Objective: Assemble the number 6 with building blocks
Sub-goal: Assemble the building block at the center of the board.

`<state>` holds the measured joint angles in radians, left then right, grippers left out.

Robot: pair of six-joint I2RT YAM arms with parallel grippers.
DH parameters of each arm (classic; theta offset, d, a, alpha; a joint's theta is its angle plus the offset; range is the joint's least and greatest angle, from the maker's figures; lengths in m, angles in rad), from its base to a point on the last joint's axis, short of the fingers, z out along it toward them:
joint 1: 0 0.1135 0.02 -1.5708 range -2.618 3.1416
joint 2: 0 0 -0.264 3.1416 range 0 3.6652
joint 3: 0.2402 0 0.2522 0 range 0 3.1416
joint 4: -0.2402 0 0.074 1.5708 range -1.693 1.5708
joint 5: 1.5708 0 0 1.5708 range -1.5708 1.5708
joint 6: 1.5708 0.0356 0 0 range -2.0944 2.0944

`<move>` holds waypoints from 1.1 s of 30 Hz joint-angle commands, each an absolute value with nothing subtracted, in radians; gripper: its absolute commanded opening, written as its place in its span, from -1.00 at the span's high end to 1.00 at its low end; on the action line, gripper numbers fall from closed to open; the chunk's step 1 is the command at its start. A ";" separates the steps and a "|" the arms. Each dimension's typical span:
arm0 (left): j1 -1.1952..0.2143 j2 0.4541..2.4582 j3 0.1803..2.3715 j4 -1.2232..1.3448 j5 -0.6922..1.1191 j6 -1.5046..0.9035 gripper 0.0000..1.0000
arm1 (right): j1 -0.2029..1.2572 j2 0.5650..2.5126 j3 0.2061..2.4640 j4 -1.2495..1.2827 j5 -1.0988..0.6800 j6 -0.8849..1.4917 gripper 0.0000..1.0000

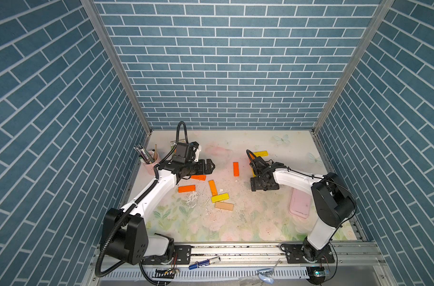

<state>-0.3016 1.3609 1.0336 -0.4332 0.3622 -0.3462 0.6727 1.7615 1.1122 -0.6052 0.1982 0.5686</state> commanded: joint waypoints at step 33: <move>-0.306 1.342 1.052 -0.448 0.354 -0.336 -0.99 | 0.663 1.891 1.236 -0.656 0.233 0.420 -0.49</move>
<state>-0.3016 1.3605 1.0336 -0.4335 0.3607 -0.3431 0.6689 1.8694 1.2175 -0.6388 0.2264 0.4442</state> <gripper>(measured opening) 0.994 0.747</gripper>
